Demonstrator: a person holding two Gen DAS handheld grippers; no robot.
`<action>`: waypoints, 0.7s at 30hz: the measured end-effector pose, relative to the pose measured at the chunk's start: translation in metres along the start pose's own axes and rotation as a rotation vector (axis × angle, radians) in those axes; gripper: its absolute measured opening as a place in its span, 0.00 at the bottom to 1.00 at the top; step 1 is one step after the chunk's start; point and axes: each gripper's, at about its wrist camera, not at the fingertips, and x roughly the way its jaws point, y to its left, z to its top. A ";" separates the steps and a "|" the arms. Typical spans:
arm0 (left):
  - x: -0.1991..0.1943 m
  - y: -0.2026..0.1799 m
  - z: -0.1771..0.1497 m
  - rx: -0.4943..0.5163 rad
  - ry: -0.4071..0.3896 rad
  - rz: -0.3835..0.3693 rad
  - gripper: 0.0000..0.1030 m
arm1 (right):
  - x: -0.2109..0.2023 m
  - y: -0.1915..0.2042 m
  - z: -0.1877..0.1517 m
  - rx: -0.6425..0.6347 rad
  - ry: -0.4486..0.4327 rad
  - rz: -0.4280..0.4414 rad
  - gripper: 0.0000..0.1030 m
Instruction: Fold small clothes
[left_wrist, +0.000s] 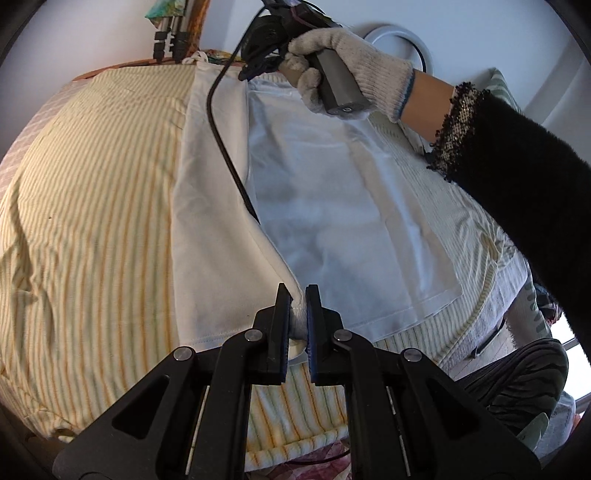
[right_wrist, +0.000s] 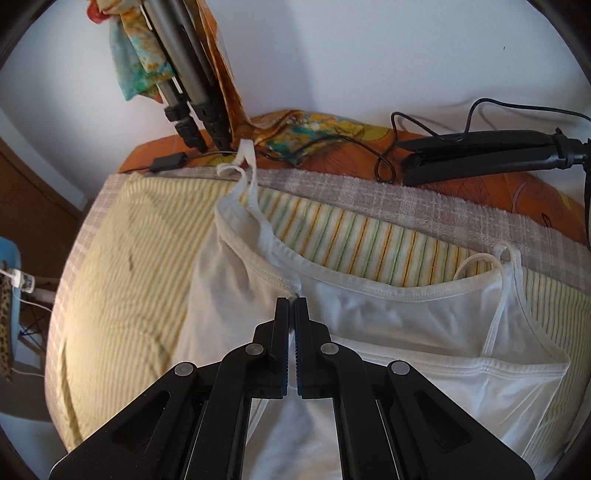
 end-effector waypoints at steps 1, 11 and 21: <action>0.004 -0.002 0.000 -0.002 0.007 -0.002 0.05 | 0.002 -0.002 0.000 -0.004 0.004 -0.003 0.01; 0.007 -0.006 -0.002 -0.017 0.032 -0.032 0.40 | -0.003 -0.003 -0.004 -0.059 -0.030 -0.028 0.37; -0.025 -0.025 -0.027 0.085 0.001 -0.160 0.43 | -0.114 -0.040 -0.034 -0.038 -0.205 -0.032 0.40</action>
